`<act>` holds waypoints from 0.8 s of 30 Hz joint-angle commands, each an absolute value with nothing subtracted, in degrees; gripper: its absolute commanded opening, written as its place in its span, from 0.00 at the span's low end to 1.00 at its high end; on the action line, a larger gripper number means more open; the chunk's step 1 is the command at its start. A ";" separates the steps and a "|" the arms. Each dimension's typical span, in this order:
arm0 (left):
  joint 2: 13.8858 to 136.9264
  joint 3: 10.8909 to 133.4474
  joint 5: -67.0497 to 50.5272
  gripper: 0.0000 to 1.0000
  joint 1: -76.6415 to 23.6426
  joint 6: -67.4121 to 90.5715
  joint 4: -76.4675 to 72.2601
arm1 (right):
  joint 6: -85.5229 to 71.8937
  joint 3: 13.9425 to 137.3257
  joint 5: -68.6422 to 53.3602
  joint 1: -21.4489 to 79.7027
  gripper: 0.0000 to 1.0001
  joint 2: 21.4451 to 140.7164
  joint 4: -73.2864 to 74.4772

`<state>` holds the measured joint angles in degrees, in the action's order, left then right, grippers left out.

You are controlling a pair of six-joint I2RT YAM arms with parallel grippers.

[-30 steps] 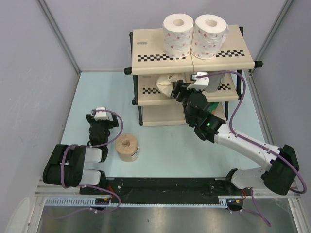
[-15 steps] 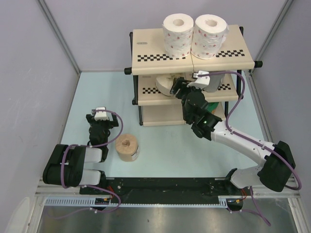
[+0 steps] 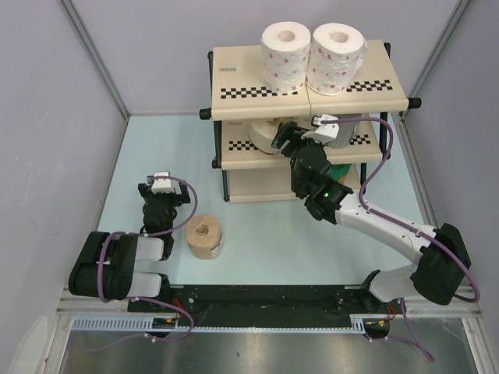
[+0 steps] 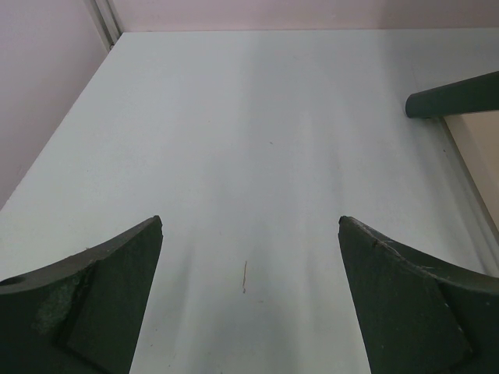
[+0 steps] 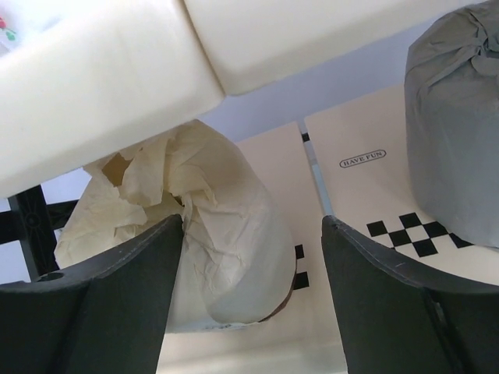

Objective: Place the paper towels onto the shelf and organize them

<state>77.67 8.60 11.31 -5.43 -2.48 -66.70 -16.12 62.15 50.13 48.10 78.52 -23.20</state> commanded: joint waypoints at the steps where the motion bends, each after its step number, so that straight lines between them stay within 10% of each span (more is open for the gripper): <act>1: 76.90 9.32 10.11 1.00 -5.19 -2.11 -68.82 | -12.57 63.72 50.36 47.81 0.77 77.96 -29.00; 24: 76.82 9.32 10.11 1.00 -5.19 -2.11 -68.82 | -16.34 49.40 53.18 40.44 0.76 45.71 -12.59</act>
<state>77.67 8.60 11.31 -5.43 -2.48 -66.70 -12.43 51.92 50.63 44.80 49.65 -19.00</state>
